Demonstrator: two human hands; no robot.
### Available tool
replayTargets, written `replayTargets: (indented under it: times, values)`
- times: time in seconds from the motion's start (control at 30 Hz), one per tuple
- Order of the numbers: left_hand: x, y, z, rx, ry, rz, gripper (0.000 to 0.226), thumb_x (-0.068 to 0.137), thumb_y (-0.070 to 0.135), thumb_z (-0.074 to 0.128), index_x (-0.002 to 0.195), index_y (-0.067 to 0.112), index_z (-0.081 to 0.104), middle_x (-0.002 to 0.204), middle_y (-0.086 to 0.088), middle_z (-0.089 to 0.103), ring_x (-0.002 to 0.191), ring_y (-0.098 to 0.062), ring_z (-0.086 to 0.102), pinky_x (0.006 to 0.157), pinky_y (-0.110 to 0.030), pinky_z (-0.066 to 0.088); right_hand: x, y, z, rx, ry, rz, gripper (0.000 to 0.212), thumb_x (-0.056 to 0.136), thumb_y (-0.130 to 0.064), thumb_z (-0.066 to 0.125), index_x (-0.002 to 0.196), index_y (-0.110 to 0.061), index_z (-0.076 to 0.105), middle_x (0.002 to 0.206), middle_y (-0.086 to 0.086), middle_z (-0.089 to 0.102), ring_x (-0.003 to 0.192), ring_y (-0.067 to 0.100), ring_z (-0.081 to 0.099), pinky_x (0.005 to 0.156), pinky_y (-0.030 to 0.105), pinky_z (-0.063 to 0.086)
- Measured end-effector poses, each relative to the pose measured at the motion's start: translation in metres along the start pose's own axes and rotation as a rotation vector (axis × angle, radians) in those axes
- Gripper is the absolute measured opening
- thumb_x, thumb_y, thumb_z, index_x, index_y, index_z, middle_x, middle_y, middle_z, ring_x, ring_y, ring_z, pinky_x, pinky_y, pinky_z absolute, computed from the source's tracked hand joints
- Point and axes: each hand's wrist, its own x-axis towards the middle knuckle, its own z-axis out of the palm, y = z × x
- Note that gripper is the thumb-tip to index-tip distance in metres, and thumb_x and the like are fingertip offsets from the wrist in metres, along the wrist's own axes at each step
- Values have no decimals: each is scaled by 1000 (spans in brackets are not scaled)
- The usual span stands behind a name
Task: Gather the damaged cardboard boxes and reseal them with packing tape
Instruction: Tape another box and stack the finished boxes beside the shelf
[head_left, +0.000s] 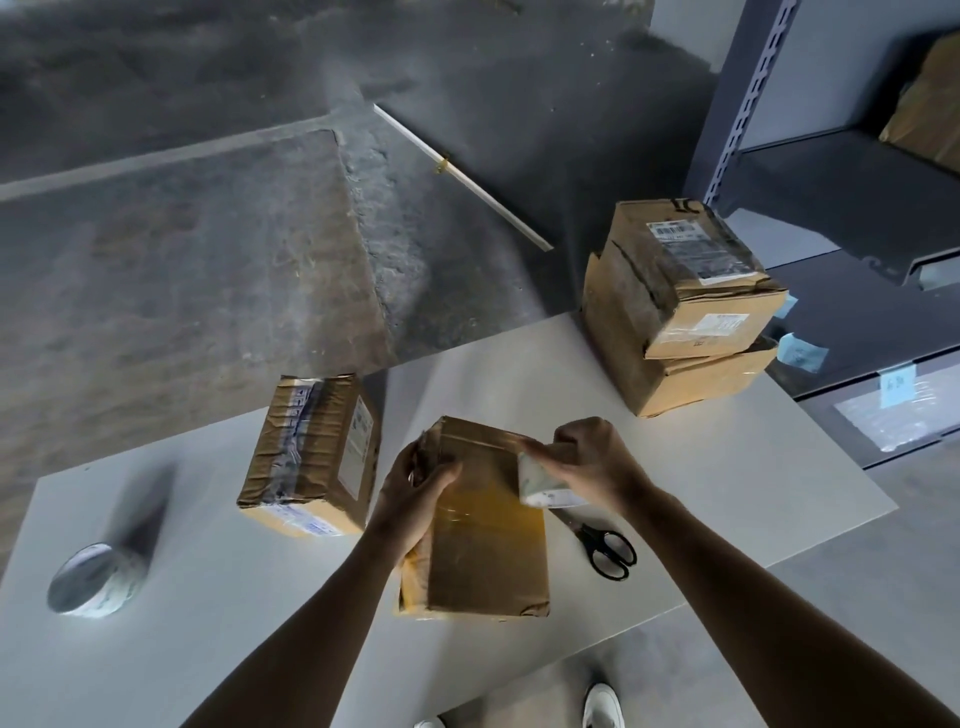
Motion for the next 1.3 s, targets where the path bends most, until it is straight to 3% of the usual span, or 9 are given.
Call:
replayTargets:
  times: [0.27,0.53,0.67,0.77,0.87,1.0,1.07,1.2,1.3]
  values:
    - [0,-14,5,-122,-31,-87,79,66,74,60,134,37,47,123,8,62,113,-16,58,89,-36,46,4,9,-9,-364,-58,-15,59,83,-60,68,51,-20,39,46,-7,38,38,4,38,49,19,31]
    - [-2,-28,-5,164,-13,0,82,80,79,41,151,42,25,153,14,36,140,-13,34,113,-46,33,9,9,-13,-18,-132,97,49,85,-50,71,58,-13,52,56,-4,55,55,-5,61,48,20,38]
    - [-3,-28,5,564,135,249,65,102,46,31,158,29,6,165,-2,12,149,-22,21,113,-42,33,11,1,-5,70,-109,71,48,87,-46,70,60,-10,53,63,5,62,69,9,69,48,18,39]
    - [-7,-24,17,838,193,297,67,100,37,37,159,22,8,165,-11,2,152,-30,6,119,-50,20,9,-5,-4,94,-116,70,51,89,-48,68,60,-9,53,65,1,63,71,11,68,49,22,42]
    - [-7,-21,25,975,294,356,67,97,37,44,154,8,27,162,-21,14,148,-37,18,113,-47,21,4,-6,-3,150,-102,96,62,82,-59,66,60,-2,53,63,6,62,70,19,68,55,36,50]
    - [-1,-23,35,1025,177,363,74,101,20,49,158,9,5,165,-10,-7,152,-26,-1,120,-37,15,-3,-1,-1,323,-35,204,74,74,-63,65,67,9,47,65,13,62,74,25,70,61,34,49]
    - [-2,-21,41,1035,144,380,80,94,11,62,157,5,13,164,-14,4,152,-30,8,120,-41,21,-5,0,0,369,-42,227,79,72,-68,64,68,8,46,60,3,60,74,21,68,64,31,51]
    - [-3,-18,50,1109,129,338,78,95,23,61,156,4,16,163,-23,7,150,-40,7,121,-54,15,-4,5,5,437,-72,214,79,67,-77,64,61,-1,43,58,8,46,63,20,56,65,32,44]
    - [-5,-14,50,1076,135,279,68,103,40,34,158,10,8,163,-21,-5,150,-40,-3,122,-52,7,-1,7,9,462,-107,230,81,65,-84,63,60,-5,46,60,7,55,67,26,62,65,33,46]
